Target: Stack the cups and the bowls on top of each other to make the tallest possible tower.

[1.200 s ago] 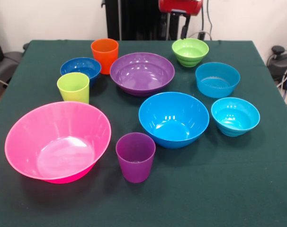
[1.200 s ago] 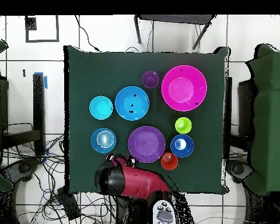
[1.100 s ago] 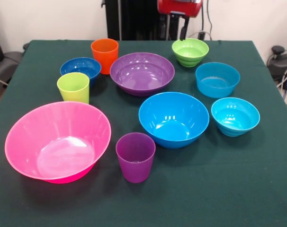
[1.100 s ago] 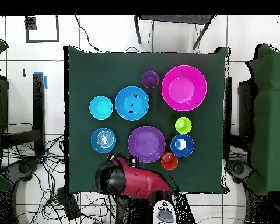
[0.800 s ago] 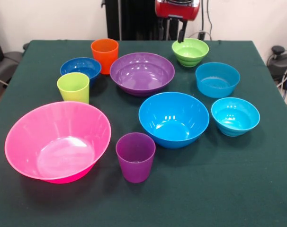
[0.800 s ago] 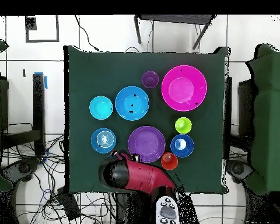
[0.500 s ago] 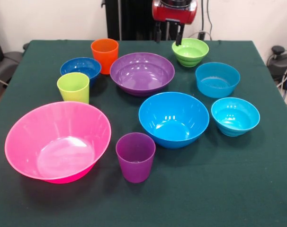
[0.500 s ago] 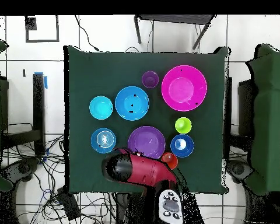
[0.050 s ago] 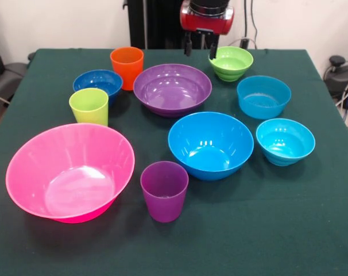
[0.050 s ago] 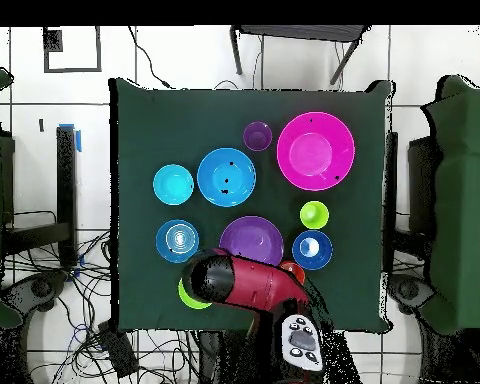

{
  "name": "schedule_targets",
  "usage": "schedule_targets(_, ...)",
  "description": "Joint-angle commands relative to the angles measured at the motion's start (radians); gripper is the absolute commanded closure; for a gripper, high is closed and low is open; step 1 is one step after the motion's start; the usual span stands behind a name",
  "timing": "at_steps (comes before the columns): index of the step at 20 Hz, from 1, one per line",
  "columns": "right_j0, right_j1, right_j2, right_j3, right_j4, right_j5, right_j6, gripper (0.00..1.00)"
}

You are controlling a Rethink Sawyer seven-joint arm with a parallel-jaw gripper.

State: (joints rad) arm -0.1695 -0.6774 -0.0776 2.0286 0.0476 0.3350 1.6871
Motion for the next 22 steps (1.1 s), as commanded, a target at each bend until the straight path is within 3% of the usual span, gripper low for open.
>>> schedule_targets(1,-0.04,0.049,0.136,-0.084,0.008,0.118,0.058,0.0)
schedule_targets(22,-0.064,0.058,0.168,-0.075,-0.01,0.122,0.058,0.0)
